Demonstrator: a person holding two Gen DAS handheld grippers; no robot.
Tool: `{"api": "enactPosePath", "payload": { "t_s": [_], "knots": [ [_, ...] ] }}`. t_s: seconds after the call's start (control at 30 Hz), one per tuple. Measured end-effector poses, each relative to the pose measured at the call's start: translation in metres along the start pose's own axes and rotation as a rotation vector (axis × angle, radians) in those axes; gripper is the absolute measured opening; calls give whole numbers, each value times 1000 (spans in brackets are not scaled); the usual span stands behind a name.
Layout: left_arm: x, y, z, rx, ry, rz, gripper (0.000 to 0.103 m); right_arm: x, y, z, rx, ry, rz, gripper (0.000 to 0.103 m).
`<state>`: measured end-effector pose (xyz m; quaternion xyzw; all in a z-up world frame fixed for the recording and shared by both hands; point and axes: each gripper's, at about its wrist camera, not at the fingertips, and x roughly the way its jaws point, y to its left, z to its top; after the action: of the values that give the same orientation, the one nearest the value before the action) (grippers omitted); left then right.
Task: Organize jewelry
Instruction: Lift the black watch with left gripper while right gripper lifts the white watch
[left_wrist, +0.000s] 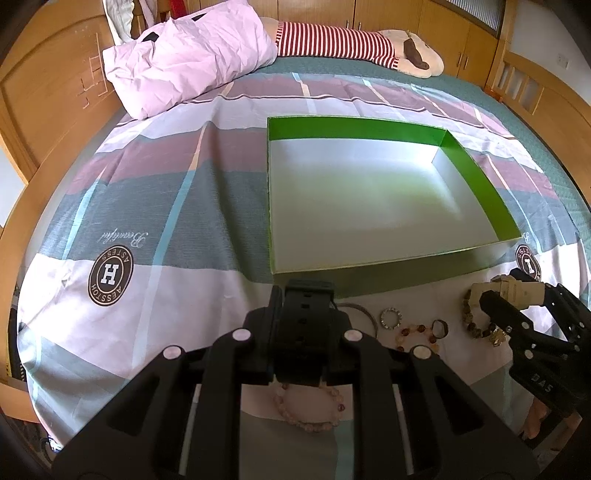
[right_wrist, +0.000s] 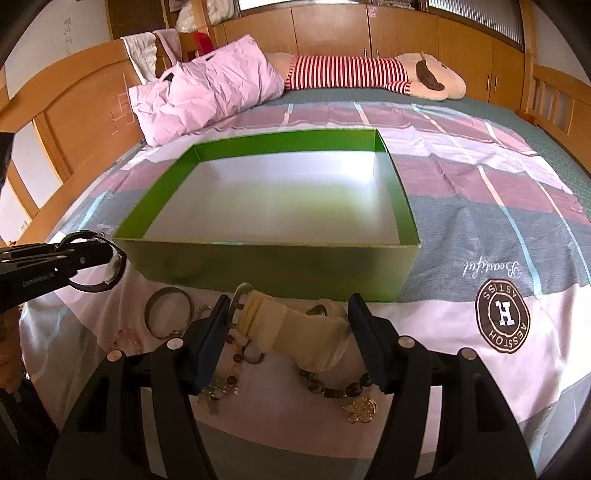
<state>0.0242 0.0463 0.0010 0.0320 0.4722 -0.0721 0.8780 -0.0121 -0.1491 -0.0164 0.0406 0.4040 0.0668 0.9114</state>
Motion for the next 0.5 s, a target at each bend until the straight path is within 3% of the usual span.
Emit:
{"api": "enactPosePath", "payload": {
  "t_s": [0.2, 0.5],
  "knots": [
    [-9, 13, 7, -37, -19, -27, 16, -8, 9, 2, -26, -17, 40, 65],
    [-11, 17, 10, -54, -33, -38, 16, -8, 6, 1, -21, -14, 30, 65]
  ]
}}
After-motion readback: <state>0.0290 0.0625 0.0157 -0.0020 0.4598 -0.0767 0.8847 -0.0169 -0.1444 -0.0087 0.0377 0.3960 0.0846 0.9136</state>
